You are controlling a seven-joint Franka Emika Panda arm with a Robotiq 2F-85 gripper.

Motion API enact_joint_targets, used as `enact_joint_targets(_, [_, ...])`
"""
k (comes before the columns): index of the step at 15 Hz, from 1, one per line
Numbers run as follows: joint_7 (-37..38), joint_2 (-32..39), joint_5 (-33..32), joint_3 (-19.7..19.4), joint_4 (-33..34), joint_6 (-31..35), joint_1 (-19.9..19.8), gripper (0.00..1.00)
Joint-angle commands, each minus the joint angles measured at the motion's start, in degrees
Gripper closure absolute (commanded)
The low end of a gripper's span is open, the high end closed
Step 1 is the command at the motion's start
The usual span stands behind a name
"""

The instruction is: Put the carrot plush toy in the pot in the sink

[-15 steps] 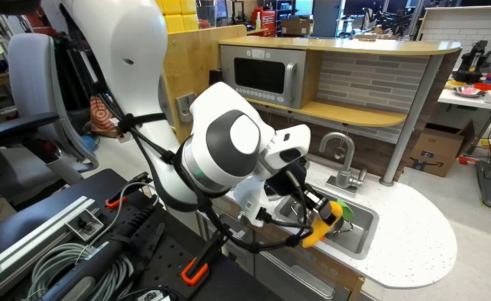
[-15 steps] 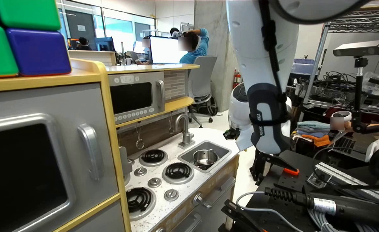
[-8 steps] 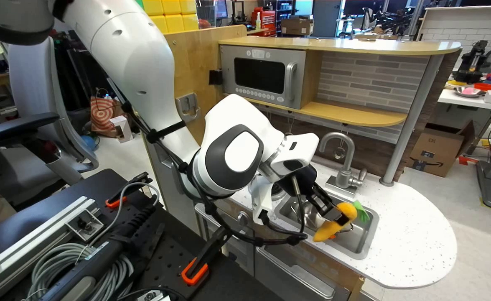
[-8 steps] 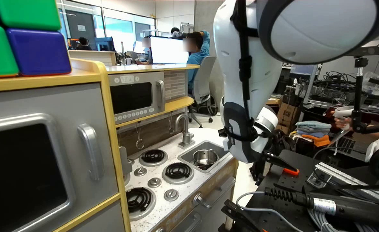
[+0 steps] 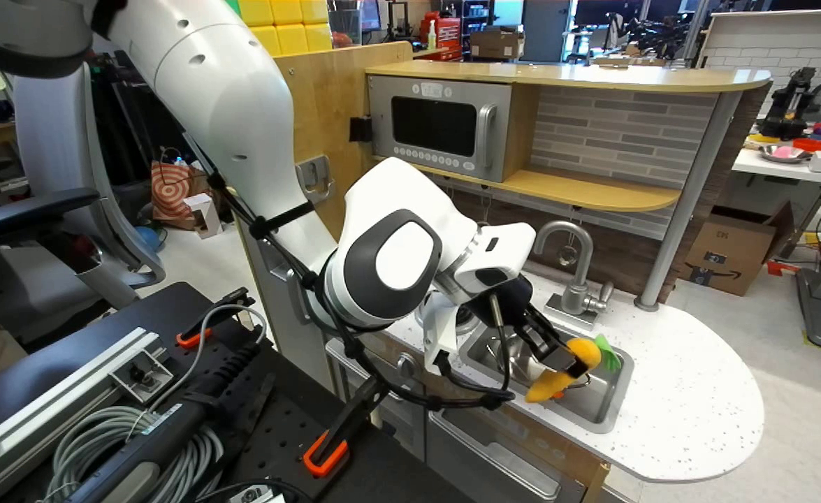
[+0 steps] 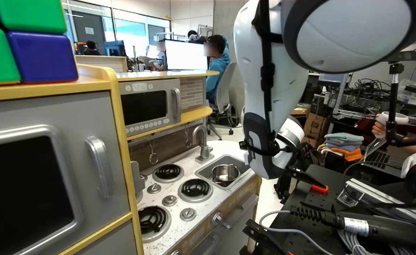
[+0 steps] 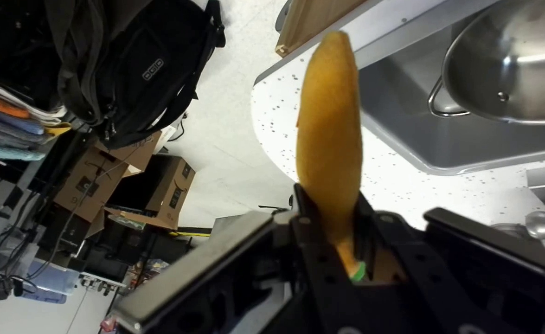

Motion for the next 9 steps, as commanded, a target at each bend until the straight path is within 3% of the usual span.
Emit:
enact_joint_targets(1, [0.5, 1.9, 8.7, 0.5, 3.9, -2.3, 0.0, 0.47])
enact_joint_targets(2, [1.1, 2.1, 10.4, 0.4, 5.0, -3.1, 0.0, 0.86])
enact_joint_targets(4, [3.4, 3.5, 13.1, -0.3, 8.2, -6.5, 0.6, 0.87])
enact_joint_targets(6, [7.3, 5.4, 14.6, -1.3, 12.0, -10.5, 1.1, 1.0])
enact_joint_targets(9, [15.1, 8.0, 13.3, -2.7, 17.5, -16.2, 1.6, 0.96])
